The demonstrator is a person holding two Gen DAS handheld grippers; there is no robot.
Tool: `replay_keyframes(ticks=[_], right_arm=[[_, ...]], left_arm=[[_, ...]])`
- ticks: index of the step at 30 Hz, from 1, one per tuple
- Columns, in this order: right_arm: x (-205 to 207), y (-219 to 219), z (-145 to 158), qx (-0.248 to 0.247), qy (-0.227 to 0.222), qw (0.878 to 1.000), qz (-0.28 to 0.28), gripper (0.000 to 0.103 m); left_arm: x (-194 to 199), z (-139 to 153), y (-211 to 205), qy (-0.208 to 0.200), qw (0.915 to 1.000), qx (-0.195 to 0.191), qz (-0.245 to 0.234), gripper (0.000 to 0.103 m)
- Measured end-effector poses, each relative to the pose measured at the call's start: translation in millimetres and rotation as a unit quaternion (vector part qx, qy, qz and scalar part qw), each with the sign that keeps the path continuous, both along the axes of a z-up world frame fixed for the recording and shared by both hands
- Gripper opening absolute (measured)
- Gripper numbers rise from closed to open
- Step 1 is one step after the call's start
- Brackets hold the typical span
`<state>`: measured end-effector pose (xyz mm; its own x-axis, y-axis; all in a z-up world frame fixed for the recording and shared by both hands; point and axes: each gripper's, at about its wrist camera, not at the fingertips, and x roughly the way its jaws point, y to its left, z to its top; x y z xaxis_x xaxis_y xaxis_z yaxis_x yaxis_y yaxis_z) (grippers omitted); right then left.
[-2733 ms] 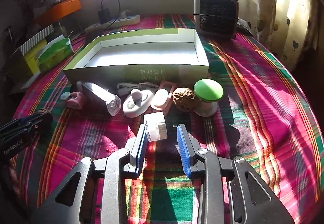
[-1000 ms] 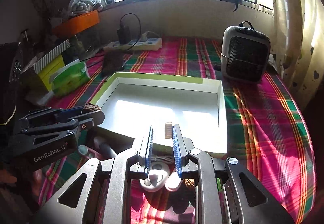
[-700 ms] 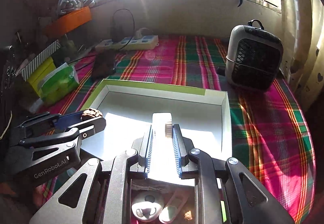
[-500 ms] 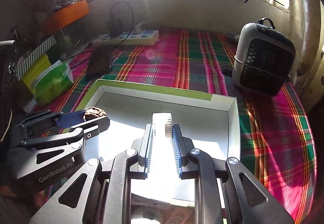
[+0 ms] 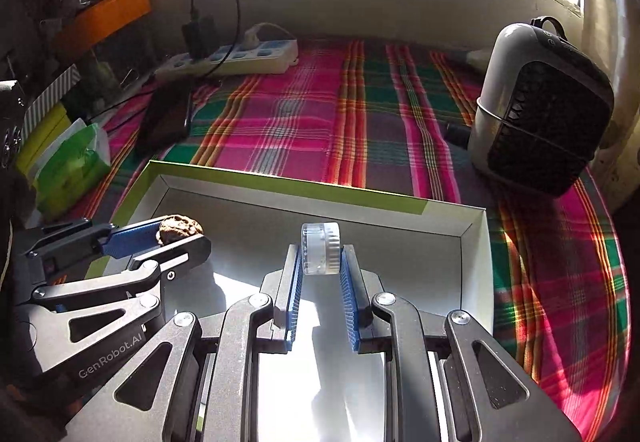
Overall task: Organize objects
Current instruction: 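Carry the walnut and white cap with both tools into the white box, then open both tools to drop the walnut and cap inside the box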
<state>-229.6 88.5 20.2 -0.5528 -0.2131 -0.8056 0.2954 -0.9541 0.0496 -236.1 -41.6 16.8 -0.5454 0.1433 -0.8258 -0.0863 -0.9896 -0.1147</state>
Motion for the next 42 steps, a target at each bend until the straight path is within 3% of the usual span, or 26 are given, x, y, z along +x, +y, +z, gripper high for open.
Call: replay_keyframes(ticks=[20,28,42], right_arm=[[-7,0,-7,-0.015,-0.011,1.000,-0.002,0.020],[-1,1,-2,-0.014,0.002,1.000,-0.005,0.040],[25,11,12,-0.028,0.018,0.999,-0.019,0.041]], left_arm=[[-2,0,1,0.004,0.9999,-0.010,-0.004,0.031],[6,5,5,0.010,0.9998,-0.014,-0.007,0.031],[34,18,3,0.027,0.9996,-0.003,-0.001,0.032]])
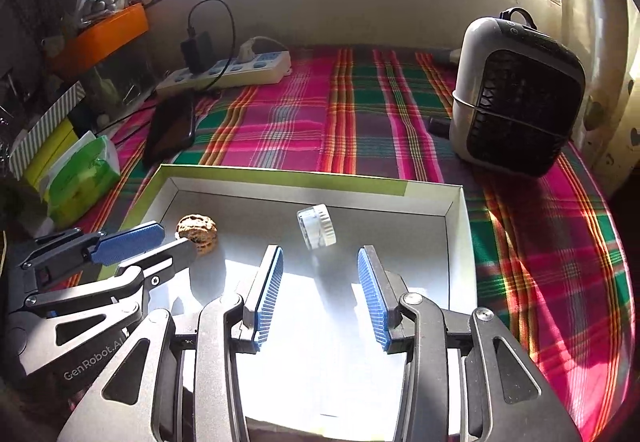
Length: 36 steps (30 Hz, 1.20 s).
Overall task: Organize objects
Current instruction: 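Open both tools to drop the walnut and cap inside the box, then withdraw left tool toward the pink clip while right tool heads to the green-lidded jar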
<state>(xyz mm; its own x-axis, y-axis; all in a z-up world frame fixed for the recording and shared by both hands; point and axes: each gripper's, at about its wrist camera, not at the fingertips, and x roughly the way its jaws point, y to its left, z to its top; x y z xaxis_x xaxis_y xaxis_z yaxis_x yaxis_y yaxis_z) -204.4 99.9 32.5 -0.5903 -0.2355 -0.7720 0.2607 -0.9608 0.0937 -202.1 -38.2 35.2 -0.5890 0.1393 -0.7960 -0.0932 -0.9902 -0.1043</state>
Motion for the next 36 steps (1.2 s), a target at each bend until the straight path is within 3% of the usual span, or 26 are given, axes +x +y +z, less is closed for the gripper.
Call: replay_keyframes(ticks=[14,30,36], right_arm=[[46,10,14,-0.004,0.034,0.999,-0.006,0.041],[98,29,16,-0.004,0.063,0.998,-0.009,0.041],[118,47,15,-0.010,0.071,0.997,-0.021,0.049]], left_arm=[[49,16,-2,0.033,0.9994,0.006,0.006,0.032],[106,11,-23,0.051,0.9983,0.020,0.018,0.032],[117,-2,-26,0.042,0.9986,0.032,-0.003,0.035]])
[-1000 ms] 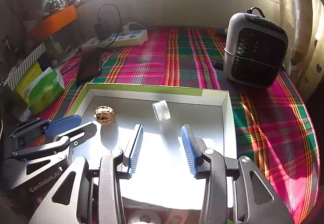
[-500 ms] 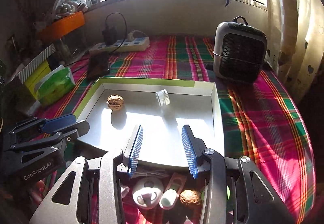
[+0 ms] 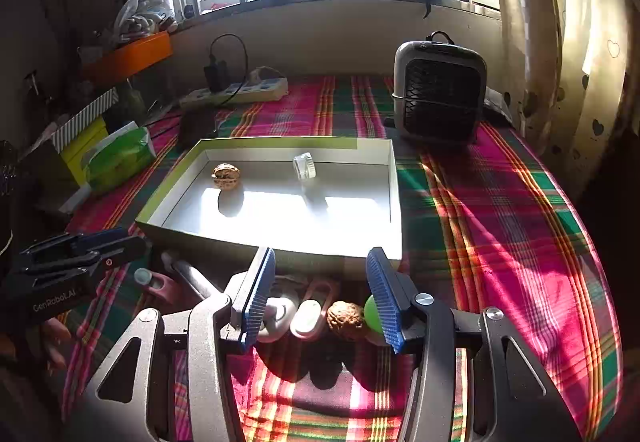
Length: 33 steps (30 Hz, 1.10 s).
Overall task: Organize objects
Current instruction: 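Withdraw left tool toward the pink clip while right tool heads to the green-lidded jar, then close right tool around the green-lidded jar while left tool lowers to the pink clip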
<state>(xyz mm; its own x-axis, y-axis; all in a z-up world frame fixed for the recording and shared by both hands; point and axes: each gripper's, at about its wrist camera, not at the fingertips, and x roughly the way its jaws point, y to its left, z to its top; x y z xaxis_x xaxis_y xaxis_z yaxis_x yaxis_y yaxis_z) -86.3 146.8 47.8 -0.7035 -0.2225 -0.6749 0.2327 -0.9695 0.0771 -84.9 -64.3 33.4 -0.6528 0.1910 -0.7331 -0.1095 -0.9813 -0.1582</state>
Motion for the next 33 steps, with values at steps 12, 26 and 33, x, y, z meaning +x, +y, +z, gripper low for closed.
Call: replay_keyframes(ticks=[12,26,33], right_arm=[[19,38,-9,-0.013,-0.009,0.999,-0.050,0.049],[19,60,-24,-0.017,-0.029,0.996,-0.077,0.050],[11,52,-26,-0.015,-0.030,0.998,-0.061,0.050]], left_arm=[[8,-15,12,-0.014,0.9979,0.024,-0.059,0.035],[26,-21,33,-0.037,0.9930,0.039,-0.106,0.035],[25,-23,42,-0.040,0.9935,0.021,-0.105,0.035]])
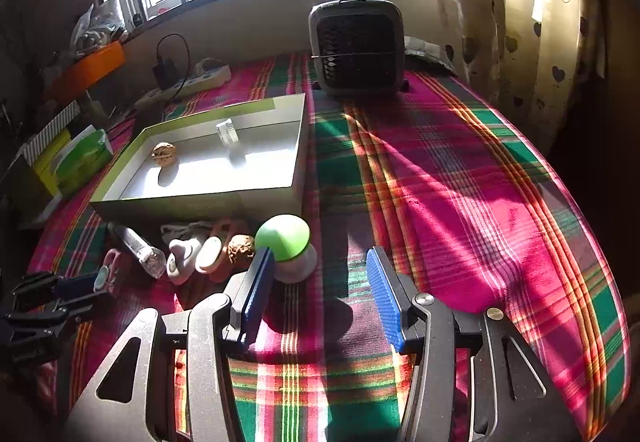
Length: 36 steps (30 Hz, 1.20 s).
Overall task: Organize objects
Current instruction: 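Close right tool around the green-lidded jar while left tool lowers to the pink clip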
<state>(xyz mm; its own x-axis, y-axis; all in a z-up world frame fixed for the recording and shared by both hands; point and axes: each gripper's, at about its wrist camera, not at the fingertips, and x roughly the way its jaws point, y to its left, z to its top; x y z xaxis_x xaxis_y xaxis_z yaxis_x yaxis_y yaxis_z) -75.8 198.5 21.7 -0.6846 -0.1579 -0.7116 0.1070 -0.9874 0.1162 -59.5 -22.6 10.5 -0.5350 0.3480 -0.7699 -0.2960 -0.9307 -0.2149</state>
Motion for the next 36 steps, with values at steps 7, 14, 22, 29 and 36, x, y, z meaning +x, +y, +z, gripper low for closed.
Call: replay_keyframes(ticks=[7,14,22,29,36], right_arm=[[-10,-8,-2,-0.002,-0.004,1.000,0.016,0.050],[-20,-11,-2,0.001,-0.006,1.000,0.017,0.050],[-18,-11,0,0.014,-0.001,1.000,0.017,0.050],[-16,-10,-1,0.032,-0.005,0.999,0.013,0.050],[-25,-7,-9,0.021,-0.017,1.000,0.012,0.050]], left_arm=[[-4,-2,2,-0.001,0.9999,-0.008,0.006,0.035],[-8,-2,3,0.000,0.9999,-0.012,0.011,0.035],[-8,-2,4,0.005,0.9997,-0.022,0.013,0.035],[-7,-2,5,0.007,0.9995,-0.025,0.016,0.035],[-8,-2,6,0.006,0.9993,-0.026,0.025,0.035]])
